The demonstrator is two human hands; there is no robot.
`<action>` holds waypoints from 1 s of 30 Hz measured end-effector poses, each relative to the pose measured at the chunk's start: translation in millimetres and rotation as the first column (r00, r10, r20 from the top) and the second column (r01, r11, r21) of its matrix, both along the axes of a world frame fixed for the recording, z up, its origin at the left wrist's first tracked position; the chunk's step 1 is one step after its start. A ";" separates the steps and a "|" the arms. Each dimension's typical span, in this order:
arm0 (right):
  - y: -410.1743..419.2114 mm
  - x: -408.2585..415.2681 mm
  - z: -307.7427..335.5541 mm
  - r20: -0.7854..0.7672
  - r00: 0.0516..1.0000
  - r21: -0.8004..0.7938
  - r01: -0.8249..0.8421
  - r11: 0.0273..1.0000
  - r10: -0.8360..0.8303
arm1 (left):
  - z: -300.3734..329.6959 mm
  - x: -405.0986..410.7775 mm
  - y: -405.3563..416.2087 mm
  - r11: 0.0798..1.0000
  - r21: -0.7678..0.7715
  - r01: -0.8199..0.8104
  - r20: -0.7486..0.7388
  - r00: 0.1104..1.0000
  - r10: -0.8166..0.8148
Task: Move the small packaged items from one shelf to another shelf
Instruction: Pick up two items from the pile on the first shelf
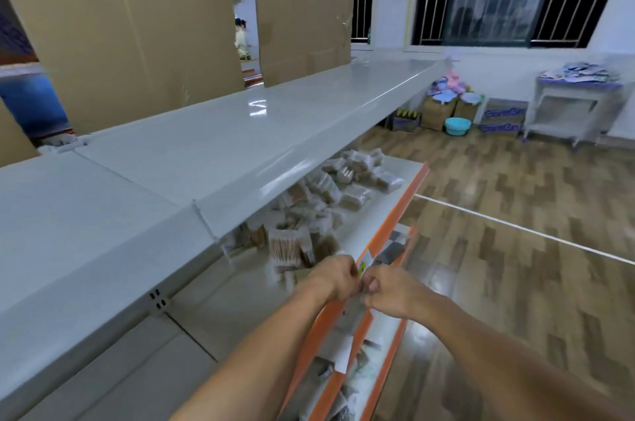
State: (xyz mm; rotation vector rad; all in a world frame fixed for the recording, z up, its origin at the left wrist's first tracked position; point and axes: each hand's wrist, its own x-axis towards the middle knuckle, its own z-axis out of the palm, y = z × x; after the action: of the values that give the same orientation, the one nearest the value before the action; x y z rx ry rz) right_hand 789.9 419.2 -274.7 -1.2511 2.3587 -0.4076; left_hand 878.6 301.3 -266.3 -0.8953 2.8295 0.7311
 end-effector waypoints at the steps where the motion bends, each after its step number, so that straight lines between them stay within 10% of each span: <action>1: -3.0 -13.1 -1.3 -0.002 1.000 -0.005 -0.010 1.000 0.010 | 0.1 -11.9 -2.5 1.000 0.008 -0.009 -0.001 1.000 0.010; 30: -129.9 -270.6 -24.9 -0.019 0.914 -0.015 -0.406 0.914 0.406 | -24.1 -202.5 -86.7 0.822 -0.005 -0.569 -0.035 0.822 0.569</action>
State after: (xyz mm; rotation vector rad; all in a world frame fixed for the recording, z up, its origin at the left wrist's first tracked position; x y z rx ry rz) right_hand 519.3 289.3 -299.6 -1.7088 2.0323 -0.2832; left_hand 676.1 214.6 -290.4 -1.7874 2.5861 0.7733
